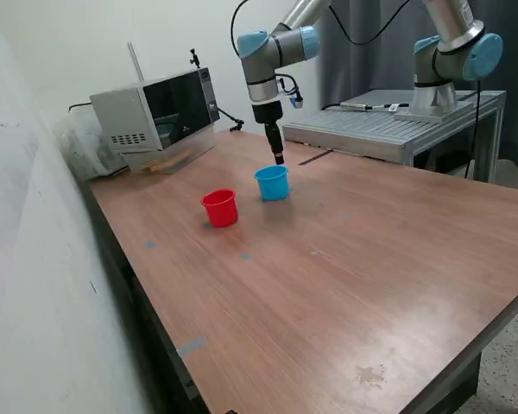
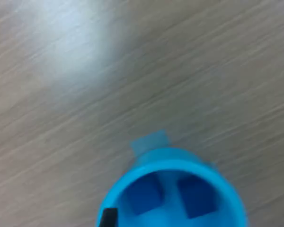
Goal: Place red objects in the red bin, and blue objects in the blue bin.
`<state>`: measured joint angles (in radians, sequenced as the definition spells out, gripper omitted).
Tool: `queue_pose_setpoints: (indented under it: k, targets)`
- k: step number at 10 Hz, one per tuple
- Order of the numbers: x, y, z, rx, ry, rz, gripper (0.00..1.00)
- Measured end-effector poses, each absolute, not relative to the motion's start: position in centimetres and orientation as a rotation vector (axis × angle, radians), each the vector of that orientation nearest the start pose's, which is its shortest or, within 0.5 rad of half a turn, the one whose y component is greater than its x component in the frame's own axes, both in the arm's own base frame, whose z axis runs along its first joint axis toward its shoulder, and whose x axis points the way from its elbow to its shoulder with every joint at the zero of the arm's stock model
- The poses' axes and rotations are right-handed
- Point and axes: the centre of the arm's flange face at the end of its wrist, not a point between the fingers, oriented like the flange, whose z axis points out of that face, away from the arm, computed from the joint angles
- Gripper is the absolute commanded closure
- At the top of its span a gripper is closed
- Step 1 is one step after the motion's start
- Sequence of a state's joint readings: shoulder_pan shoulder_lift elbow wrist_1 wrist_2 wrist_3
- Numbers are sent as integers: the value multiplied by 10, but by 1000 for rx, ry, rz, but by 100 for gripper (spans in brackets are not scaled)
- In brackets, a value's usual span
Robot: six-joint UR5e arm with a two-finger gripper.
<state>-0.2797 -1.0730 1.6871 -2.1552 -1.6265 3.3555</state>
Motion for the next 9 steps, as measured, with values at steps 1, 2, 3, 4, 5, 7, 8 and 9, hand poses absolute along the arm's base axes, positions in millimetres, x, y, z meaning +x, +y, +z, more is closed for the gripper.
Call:
queue_pose_setpoints:
  k: [1, 2, 3, 4, 5, 7, 8, 9]
  targets:
    - [-626, 30, 223, -1627, 2619, 30, 0]
    - [-616, 9, 242, -1674, 2584, 23, 0]
    - [-603, -11, 262, -1715, 2550, 14, 0]
    - [-586, -29, 279, -1753, 2515, 5, 0]
    - [-566, -47, 295, -1793, 2473, -9, 0]
    - [-518, -74, 329, -1853, 2400, -39, 0]
    - [-496, -86, 339, -1886, 2354, -60, 0]
    - [-474, -96, 346, -1929, 2299, -82, 0]
